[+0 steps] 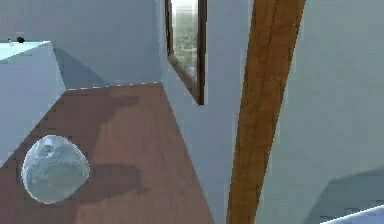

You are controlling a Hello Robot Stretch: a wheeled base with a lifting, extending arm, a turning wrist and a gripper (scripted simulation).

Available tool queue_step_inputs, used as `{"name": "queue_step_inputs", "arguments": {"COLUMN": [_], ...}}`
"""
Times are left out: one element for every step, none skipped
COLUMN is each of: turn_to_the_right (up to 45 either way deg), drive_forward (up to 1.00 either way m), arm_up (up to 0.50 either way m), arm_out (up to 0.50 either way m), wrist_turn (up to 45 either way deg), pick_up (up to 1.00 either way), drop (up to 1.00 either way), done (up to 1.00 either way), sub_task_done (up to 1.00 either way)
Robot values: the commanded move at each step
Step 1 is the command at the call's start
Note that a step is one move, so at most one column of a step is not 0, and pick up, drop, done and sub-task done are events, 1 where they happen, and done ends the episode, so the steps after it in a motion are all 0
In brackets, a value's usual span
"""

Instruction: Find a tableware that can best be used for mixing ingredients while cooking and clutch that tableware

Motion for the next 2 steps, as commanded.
{"name": "queue_step_inputs", "arguments": {"turn_to_the_right": [45.0,36.0], "drive_forward": [0.0,0.0], "arm_up": [0.0,0.0], "arm_out": [0.0,0.0], "wrist_turn": [0.0,0.0], "pick_up": [0.0,0.0], "drop": [0.0,0.0], "done": [0.0,0.0], "sub_task_done": [0.0,0.0]}}
